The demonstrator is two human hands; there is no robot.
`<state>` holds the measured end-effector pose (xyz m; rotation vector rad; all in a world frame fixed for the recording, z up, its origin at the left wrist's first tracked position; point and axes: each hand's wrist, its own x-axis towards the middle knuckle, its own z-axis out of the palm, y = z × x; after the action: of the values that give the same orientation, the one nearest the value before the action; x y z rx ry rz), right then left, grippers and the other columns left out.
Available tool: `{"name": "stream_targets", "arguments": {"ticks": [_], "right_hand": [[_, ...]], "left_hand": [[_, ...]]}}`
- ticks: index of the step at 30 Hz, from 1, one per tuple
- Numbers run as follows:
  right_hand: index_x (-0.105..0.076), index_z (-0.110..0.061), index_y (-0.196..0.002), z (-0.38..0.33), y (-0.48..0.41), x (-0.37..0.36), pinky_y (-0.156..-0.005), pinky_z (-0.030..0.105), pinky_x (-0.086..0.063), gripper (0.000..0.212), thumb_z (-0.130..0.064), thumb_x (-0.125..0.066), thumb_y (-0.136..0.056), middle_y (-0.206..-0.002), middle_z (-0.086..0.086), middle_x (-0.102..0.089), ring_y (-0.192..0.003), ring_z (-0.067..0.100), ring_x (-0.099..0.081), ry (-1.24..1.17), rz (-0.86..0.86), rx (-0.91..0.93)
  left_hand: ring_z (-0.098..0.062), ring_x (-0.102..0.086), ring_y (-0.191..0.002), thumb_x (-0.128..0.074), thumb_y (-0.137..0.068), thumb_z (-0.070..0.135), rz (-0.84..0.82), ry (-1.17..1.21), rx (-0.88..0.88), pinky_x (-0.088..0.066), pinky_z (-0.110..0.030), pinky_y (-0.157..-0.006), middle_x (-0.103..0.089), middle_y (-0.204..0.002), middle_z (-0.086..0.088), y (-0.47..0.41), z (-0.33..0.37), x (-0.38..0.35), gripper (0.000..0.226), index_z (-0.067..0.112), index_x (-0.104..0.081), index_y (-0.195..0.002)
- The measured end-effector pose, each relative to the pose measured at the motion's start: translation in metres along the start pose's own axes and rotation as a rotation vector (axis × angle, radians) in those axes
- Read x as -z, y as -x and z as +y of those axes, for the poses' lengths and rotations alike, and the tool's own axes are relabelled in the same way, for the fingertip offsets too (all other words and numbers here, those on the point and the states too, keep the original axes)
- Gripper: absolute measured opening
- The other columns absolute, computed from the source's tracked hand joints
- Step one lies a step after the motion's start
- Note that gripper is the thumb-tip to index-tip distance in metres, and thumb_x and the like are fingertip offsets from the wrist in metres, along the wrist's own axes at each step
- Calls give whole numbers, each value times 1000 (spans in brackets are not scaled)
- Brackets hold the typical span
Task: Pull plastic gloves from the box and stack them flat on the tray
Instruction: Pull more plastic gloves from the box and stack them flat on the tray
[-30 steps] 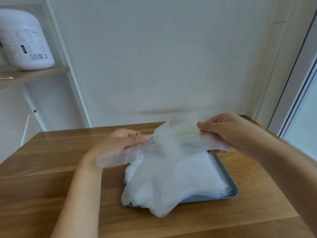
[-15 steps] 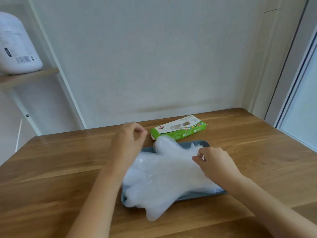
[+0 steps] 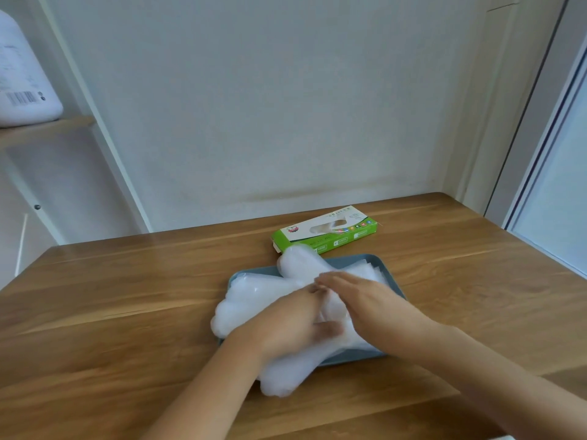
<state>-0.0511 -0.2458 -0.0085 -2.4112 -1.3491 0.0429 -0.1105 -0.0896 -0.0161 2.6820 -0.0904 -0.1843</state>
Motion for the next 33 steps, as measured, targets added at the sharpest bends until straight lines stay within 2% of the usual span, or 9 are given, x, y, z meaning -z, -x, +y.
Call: {"name": "stream_targets", "arguments": {"ticks": [2, 4, 6, 15, 19, 22, 26, 29, 33], "right_hand": [[-18, -18, -151, 10, 1, -5, -109, 14, -18, 59, -8, -39, -97, -155, -5, -26, -139, 9, -30, 28, -135, 36], [0, -19, -153, 23, 5, -6, -114, 19, -1, 62, -42, -25, -101, -161, -4, -5, -146, 9, -8, 185, -267, 24], [6, -24, -152, 32, 7, 0, -113, 23, 11, 82, -66, -3, -82, -160, -6, 8, -146, 7, 7, 315, -365, -22], [13, -35, -149, 47, 10, 42, -96, 22, 18, 91, -67, -42, -85, -156, -19, 13, -119, -5, 19, 277, -545, -92], [-4, -41, -150, 48, 3, 50, -117, 35, -7, 94, -64, -60, -77, -156, -22, -5, -144, 7, 0, 175, -521, -147], [-45, -45, -132, 56, -12, 54, -96, 22, -41, 61, -65, -59, -76, -126, -27, -47, -111, -9, -46, 88, -356, -126], [-65, -39, -91, 79, -48, 59, -77, 21, -47, 7, -42, -61, -87, -94, -14, -68, -85, 0, -60, -61, 21, -97], [-69, -26, -102, 96, -83, 58, -73, 20, -42, 15, -30, -59, -92, -96, -12, -66, -90, 6, -59, -58, 119, -131], [-71, -23, -104, 112, -126, 41, -65, 10, -37, 19, -21, -55, -94, -95, -11, -63, -86, 5, -55, -76, 122, -134]], "left_hand": [[-3, -39, -129, -56, -95, 40, -4, 32, -34, -28, -23, -112, -38, -149, 6, 1, -3, 0, 59, 19, -35, -146], [-4, -12, -145, -53, -92, 52, -50, -20, -17, -8, -19, -116, -8, -161, 11, 4, -8, 0, 81, 21, -12, -155], [-5, 9, -147, -48, -91, 59, -98, -116, 31, 6, -24, -117, 13, -160, 10, 7, -15, 1, 90, 24, 5, -154], [-10, 24, -145, -57, -79, 70, -200, -296, 181, 10, -36, -120, 26, -157, 8, 22, -53, 22, 108, 38, 17, -149], [-3, 5, -144, -68, -78, 58, -335, -229, 211, -4, -28, -120, 10, -153, 21, 24, -49, 53, 107, 36, 6, -152], [-3, -39, -133, -67, -75, 61, -238, -82, 248, -31, -28, -113, -34, -149, 19, 19, -50, 79, 86, 35, -31, -148], [15, -58, -101, -67, -82, 44, 55, 200, 227, -41, -3, -87, -64, -120, 18, -8, -61, 99, 40, 33, -61, -120], [9, -60, -100, -67, -88, 32, 174, 299, 234, -41, -3, -79, -68, -113, 14, -39, -72, 103, 30, 27, -65, -118], [-2, -61, -104, -67, -89, 28, 211, 320, 227, -43, -15, -91, -65, -119, 8, -74, -78, 96, 34, 25, -61, -122]]}}
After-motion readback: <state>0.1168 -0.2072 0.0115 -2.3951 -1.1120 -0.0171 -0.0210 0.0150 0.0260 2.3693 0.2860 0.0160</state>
